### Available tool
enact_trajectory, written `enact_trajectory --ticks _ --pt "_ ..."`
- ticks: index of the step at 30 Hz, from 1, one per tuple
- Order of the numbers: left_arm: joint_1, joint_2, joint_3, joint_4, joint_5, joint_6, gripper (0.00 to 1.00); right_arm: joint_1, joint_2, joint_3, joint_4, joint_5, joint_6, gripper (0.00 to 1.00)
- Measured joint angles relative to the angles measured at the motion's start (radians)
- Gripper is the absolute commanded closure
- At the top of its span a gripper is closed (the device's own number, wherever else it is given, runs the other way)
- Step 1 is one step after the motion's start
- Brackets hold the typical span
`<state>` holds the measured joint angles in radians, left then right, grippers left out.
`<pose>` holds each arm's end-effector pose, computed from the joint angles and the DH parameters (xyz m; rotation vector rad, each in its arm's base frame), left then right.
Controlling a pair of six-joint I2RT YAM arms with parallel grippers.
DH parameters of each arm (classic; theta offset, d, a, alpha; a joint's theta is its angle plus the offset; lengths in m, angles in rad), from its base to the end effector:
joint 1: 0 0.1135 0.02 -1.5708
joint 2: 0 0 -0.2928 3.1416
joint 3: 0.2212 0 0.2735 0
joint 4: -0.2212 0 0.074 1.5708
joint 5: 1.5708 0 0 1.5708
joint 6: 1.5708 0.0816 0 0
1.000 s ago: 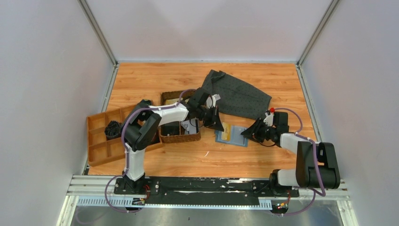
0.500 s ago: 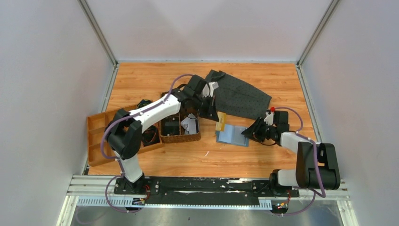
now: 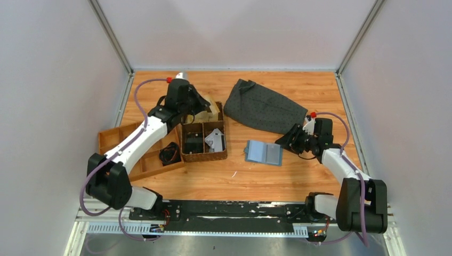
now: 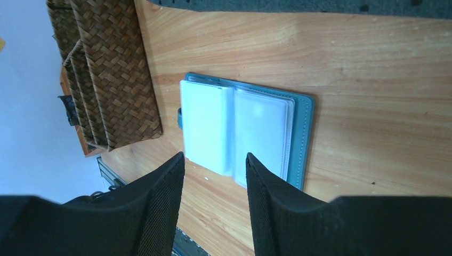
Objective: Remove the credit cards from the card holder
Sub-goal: Place the credit card in the storage box.
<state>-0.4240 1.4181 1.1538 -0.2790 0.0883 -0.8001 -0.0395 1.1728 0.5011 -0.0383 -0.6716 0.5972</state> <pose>0.3449 -0.1636 0.3108 -0.3610 2.1932 -0.8007 0.2591 0.0406 0.1745 0.3670 2.2817 1.0540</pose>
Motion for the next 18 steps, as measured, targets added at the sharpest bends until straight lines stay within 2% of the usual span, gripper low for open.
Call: enact_trajectory --ticks 4,8,13,18 --pt "0.023 -0.050 -0.153 0.183 -0.203 -0.182 1.00 0.000 -0.017 0.017 -0.027 0.001 -0.011 0.51" --pt "0.030 -0.038 -0.237 0.250 -0.337 -0.333 1.00 0.000 -0.033 0.017 -0.051 0.003 -0.014 0.51" --pt "0.034 -0.007 -0.255 0.300 -0.425 -0.470 1.00 0.000 -0.038 0.017 -0.061 0.005 -0.014 0.52" --pt "0.043 0.053 -0.258 0.338 -0.440 -0.580 1.00 0.000 -0.038 0.017 -0.067 0.009 -0.015 0.52"
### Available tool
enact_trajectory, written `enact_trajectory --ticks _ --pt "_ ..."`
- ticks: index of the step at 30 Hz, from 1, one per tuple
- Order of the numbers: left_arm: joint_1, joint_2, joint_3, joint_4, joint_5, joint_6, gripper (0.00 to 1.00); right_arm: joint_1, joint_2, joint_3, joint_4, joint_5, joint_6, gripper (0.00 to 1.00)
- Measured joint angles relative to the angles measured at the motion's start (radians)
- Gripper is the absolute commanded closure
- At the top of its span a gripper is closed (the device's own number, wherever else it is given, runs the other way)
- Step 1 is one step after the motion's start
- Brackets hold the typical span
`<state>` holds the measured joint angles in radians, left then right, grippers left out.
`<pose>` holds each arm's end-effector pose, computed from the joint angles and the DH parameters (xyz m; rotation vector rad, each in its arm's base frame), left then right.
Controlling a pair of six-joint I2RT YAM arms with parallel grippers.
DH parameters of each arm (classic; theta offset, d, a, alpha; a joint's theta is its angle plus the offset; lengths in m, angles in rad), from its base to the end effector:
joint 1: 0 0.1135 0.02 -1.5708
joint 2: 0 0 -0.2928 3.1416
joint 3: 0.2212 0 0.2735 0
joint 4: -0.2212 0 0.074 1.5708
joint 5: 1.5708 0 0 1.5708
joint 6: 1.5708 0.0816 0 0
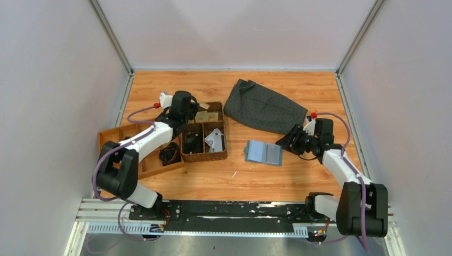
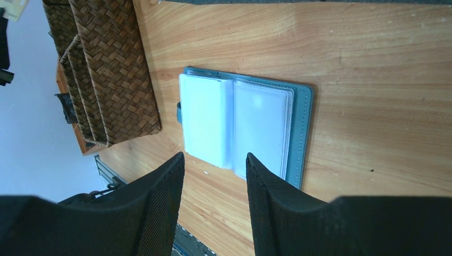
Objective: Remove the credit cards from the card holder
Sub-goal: Place the credit card in the storage box.
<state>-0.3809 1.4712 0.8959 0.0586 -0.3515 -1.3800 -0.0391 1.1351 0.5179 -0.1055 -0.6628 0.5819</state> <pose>0.3617 -0.1146 0.2356 -1.2087 1.7572 -0.7120 0.2543 0.0403 0.1820 0.3615 2.2922 1.0376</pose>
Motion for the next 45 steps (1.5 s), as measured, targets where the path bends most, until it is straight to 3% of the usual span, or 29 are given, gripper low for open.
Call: enact_trajectory --ticks 18,24,26,34,38,45 --pt "0.000 0.079 -0.054 0.021 0.021 -0.119 1.00 0.000 0.013 -0.002 0.000 0.002 -0.001 0.52" --pt "0.000 0.132 -0.047 0.022 0.050 -0.121 0.80 0.000 0.001 -0.026 -0.002 0.010 -0.001 0.52" --pt "0.000 0.134 -0.047 0.022 0.069 -0.125 0.69 0.000 0.000 -0.031 -0.003 0.010 -0.001 0.52" --pt "0.000 0.069 -0.075 0.018 0.128 -0.130 0.64 0.000 -0.001 -0.033 -0.003 0.014 -0.001 0.52" --pt "0.000 -0.022 -0.085 0.014 0.160 -0.090 0.63 0.000 -0.009 -0.033 -0.004 0.017 -0.002 0.52" --pt "-0.056 -0.170 -0.045 0.019 0.229 0.204 0.61 0.000 -0.036 -0.032 -0.017 0.031 -0.006 0.52"
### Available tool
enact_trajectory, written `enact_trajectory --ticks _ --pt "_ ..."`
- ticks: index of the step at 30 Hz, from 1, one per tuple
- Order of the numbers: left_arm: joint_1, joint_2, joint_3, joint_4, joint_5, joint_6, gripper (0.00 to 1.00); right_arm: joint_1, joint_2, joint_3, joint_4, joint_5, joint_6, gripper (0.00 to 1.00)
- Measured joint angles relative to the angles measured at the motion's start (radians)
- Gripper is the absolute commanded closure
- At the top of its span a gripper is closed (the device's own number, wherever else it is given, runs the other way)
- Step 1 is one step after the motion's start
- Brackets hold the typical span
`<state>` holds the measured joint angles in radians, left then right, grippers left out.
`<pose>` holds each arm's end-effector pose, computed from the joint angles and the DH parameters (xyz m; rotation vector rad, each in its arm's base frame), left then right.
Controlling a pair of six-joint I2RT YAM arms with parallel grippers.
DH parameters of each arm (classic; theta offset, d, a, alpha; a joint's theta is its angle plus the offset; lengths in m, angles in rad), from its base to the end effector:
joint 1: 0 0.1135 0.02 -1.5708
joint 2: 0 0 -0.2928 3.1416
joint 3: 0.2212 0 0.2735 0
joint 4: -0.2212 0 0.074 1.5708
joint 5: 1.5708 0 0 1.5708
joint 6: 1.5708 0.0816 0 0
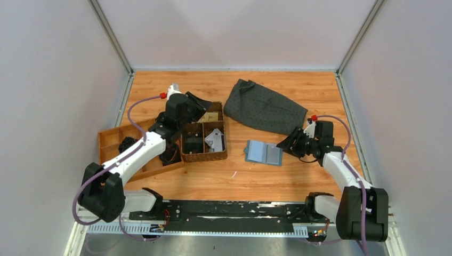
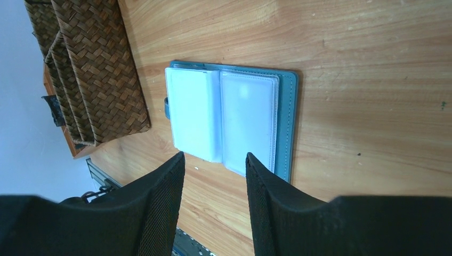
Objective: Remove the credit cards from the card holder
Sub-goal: Place the credit card in the storage box, then reset both arms
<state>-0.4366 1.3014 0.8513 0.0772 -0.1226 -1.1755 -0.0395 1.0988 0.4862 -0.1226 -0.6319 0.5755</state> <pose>0.3239 -0.1401 0.2772 -0.8245 1.8903 -0.9273 0.2451 0.0385 0.1762 0.3797 2.3030 0.9997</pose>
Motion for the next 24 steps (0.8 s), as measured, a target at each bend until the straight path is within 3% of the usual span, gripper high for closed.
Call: enact_trajectory --ticks 6,12,20,24 --pt "-0.075 -0.088 0.069 -0.115 0.023 0.258 0.61 0.000 -0.025 0.090 -0.105 0.037 -0.048 0.46" --pt "-0.104 -0.190 0.206 -0.322 -0.023 0.496 0.60 0.000 -0.130 0.347 -0.254 0.142 -0.143 0.41" --pt "-0.104 -0.460 0.220 -0.485 -0.105 0.724 0.44 0.000 -0.213 0.574 -0.370 0.293 -0.203 0.36" --pt "-0.104 -0.564 0.242 -0.573 -0.131 0.792 0.43 0.000 -0.211 0.696 -0.475 0.312 -0.205 0.35"
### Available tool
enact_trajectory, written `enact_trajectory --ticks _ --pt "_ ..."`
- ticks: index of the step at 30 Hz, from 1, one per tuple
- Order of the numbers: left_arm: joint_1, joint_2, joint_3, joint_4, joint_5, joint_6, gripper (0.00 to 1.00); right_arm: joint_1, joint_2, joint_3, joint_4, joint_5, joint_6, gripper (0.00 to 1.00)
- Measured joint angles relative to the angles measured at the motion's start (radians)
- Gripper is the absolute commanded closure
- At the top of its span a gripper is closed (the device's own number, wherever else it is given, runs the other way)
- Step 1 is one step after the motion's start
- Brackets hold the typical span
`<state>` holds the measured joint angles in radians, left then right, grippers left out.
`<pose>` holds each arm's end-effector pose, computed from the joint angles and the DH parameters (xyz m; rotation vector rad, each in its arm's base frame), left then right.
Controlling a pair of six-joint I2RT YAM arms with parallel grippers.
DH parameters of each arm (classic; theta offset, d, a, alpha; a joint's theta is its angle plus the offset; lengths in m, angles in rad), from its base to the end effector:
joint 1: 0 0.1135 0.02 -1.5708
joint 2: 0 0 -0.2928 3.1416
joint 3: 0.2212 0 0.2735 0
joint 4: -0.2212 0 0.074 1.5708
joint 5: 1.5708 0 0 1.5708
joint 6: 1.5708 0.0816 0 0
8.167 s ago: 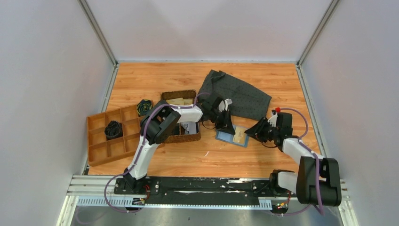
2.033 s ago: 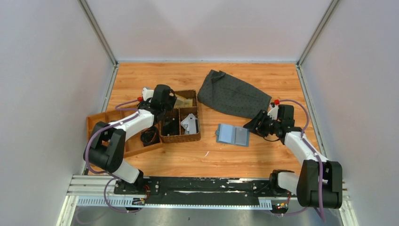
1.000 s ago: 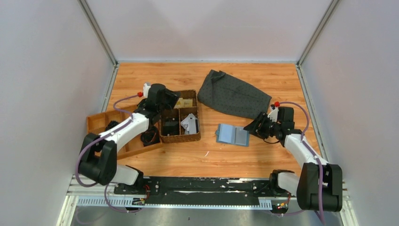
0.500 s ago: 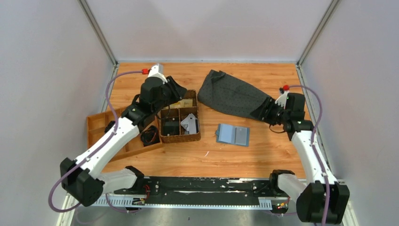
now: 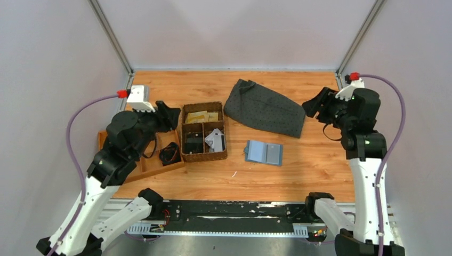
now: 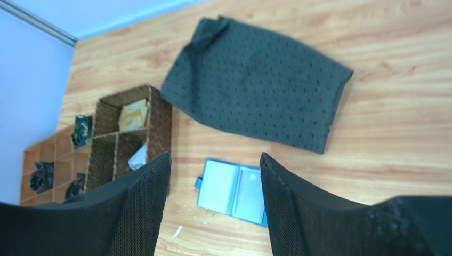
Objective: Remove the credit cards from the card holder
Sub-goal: Reset both arms
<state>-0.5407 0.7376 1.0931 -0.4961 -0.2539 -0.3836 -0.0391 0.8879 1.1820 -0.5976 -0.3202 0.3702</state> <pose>0.1683 -0.0772 0.4381 -0.0550 1.7284 -0.4692 0.2186 0.0172 0.4302 0.1636 1.8850 0.5267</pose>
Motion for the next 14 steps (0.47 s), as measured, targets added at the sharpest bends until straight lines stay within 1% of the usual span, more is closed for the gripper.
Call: enact_trajectory --ticks 3,5,6,9,14 --pt "0.000 -0.040 0.034 -0.079 -0.025 0.023 0.42 0.000 -0.011 0.103 -0.032 0.004 -0.008 0.35" --pt "0.000 -0.069 0.038 -0.120 -0.046 0.035 0.42 0.000 -0.035 0.133 -0.037 0.010 -0.011 0.35" --pt "0.000 -0.086 0.037 -0.146 -0.056 0.038 0.37 0.000 -0.047 0.138 -0.039 0.016 -0.012 0.36" --pt "0.000 -0.144 0.016 -0.193 -0.089 0.043 0.30 0.000 -0.074 0.138 -0.055 0.035 -0.011 0.36" --pt "0.000 -0.254 -0.012 -0.240 -0.152 0.040 0.22 0.000 -0.071 0.126 -0.053 0.043 0.000 0.37"
